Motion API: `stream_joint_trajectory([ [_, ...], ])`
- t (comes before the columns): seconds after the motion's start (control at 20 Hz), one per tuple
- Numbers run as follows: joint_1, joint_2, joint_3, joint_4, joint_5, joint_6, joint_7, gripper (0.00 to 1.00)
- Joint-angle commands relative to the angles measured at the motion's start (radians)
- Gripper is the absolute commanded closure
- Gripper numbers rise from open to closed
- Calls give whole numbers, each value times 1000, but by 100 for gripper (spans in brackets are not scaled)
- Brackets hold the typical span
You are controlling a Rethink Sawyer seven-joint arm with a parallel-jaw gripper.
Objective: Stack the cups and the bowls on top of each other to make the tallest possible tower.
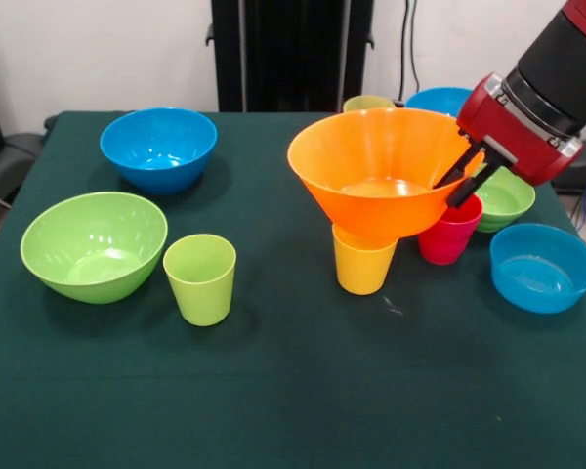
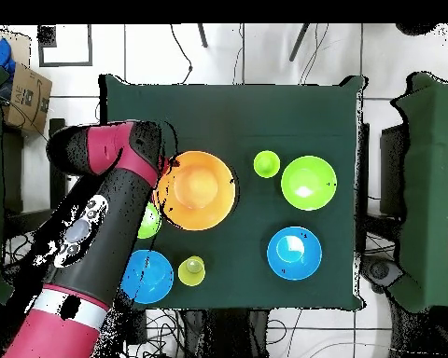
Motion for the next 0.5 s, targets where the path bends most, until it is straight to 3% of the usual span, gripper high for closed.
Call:
stream_joint_trajectory([
  [0.05,-2,56,96,52,-85,32,20,100],
  [0.5,17,83,79,43,-95,33,53,100],
])
